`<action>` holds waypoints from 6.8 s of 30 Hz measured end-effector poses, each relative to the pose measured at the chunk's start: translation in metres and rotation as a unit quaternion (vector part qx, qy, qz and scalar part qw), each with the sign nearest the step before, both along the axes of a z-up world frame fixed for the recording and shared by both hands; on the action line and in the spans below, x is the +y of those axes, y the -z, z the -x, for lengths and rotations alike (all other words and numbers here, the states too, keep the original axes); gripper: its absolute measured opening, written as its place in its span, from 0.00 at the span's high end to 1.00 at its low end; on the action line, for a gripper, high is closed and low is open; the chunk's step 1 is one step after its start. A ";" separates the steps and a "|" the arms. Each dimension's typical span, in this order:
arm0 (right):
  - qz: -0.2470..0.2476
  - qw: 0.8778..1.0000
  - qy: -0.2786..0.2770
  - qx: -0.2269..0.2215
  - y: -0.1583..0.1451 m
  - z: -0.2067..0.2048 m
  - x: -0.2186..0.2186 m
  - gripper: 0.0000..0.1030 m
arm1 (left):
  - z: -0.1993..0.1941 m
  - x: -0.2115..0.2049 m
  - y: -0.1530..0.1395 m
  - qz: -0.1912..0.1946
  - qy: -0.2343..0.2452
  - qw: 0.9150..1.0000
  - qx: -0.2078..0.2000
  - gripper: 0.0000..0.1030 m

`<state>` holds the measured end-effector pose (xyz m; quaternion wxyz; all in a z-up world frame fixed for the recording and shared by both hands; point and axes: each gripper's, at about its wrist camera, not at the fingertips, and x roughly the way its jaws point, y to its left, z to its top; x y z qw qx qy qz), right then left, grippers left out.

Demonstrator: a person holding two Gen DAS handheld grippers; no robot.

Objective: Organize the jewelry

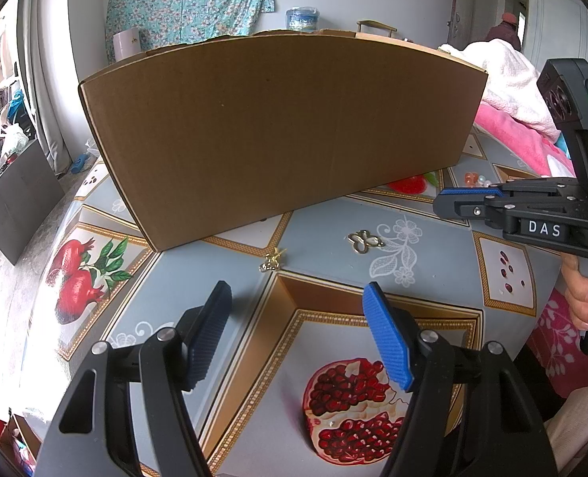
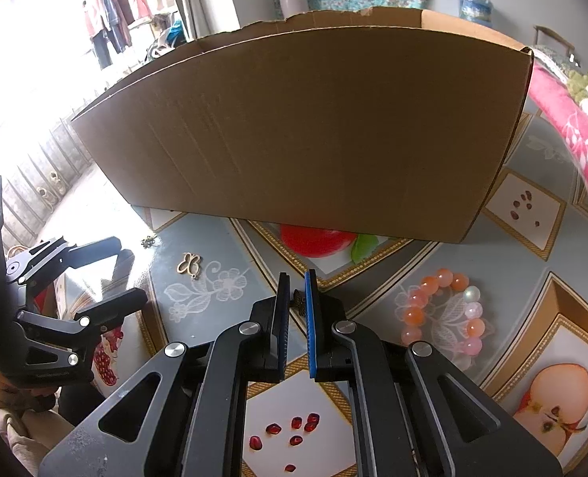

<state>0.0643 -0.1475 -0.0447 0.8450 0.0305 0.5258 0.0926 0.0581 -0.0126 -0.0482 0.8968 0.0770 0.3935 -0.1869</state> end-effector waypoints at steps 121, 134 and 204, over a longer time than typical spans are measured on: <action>0.031 0.999 -0.007 -0.006 0.013 0.009 -0.010 0.87 | 0.020 0.000 -0.047 0.051 0.038 0.996 -0.058 0.83; 0.029 0.999 -0.010 -0.037 -0.014 0.030 -0.015 1.00 | 0.028 0.007 -0.058 0.060 0.032 0.995 -0.071 0.83; 0.040 0.998 -0.037 0.001 -0.007 0.025 -0.019 0.78 | 0.025 0.003 -0.055 0.050 0.028 0.997 -0.058 0.83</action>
